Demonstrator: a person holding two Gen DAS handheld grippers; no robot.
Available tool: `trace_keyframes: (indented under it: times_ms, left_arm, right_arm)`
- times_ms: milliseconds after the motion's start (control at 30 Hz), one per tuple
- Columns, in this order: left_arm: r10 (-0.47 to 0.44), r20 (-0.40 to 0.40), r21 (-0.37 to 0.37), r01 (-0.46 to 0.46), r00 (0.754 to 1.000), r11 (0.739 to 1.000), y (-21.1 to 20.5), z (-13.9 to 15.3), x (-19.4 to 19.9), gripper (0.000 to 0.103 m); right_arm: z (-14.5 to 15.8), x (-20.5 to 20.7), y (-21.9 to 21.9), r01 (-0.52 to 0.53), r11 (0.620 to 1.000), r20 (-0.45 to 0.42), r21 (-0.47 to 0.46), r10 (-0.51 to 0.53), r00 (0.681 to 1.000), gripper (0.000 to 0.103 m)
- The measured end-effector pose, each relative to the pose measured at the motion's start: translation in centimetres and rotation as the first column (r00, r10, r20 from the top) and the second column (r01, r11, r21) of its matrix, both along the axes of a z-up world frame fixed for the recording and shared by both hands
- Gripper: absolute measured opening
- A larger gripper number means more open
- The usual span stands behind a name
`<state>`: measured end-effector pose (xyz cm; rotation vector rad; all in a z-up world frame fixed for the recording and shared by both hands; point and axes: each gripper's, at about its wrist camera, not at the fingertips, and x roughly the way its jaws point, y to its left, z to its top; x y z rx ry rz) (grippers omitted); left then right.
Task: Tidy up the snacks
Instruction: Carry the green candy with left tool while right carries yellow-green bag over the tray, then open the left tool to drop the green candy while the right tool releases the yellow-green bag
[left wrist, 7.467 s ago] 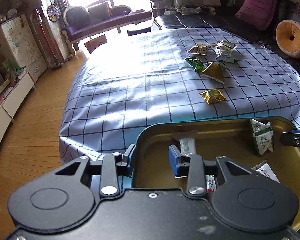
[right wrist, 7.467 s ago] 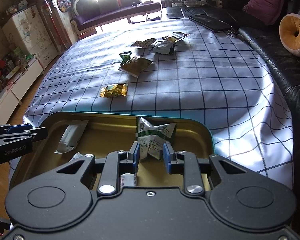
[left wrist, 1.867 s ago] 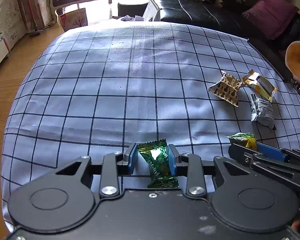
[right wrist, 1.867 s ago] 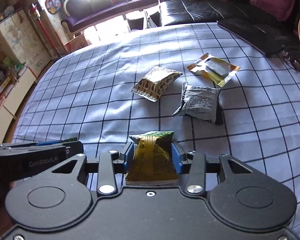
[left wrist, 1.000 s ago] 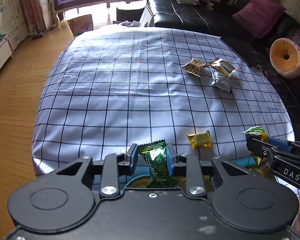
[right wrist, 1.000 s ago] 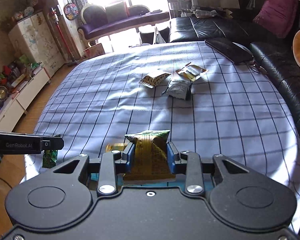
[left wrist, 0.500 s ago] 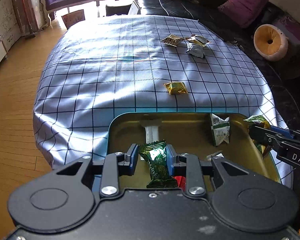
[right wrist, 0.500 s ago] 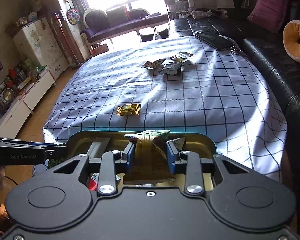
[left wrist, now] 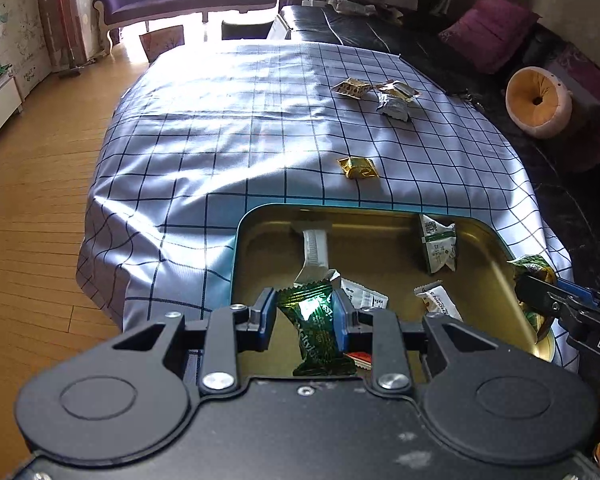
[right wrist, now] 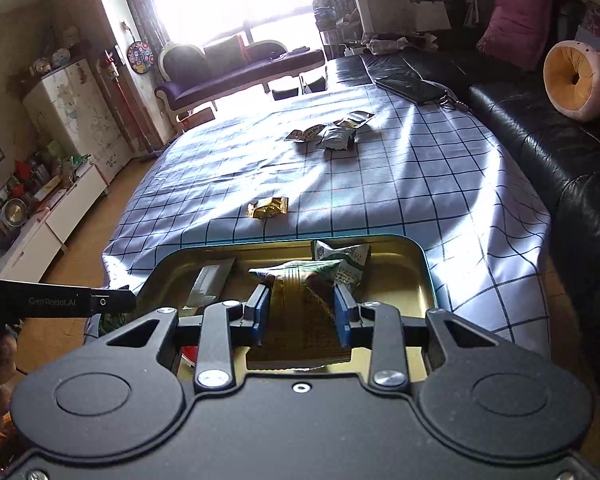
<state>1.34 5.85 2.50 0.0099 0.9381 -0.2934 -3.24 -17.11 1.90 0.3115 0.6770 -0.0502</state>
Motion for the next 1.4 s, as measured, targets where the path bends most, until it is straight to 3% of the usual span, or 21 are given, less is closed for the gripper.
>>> trace_keyframes:
  times_ms: [600,1400]
  left_arm:
    - [0.0,-0.018,0.044,0.001,1.0,0.999,-0.5,-2.2,-1.2,0.029]
    - [-0.013,-0.054,0.055,0.016,0.998,0.998,-1.0,-2.9,-1.3,0.03]
  right_arm:
    - [-2.1,-1.7,1.3,0.0,0.997,-0.027,-0.076,-0.002,1.0,0.043]
    - [-2.2,-1.8,0.5,0.033,0.997,-0.033,-0.076,-0.035,0.999,0.043]
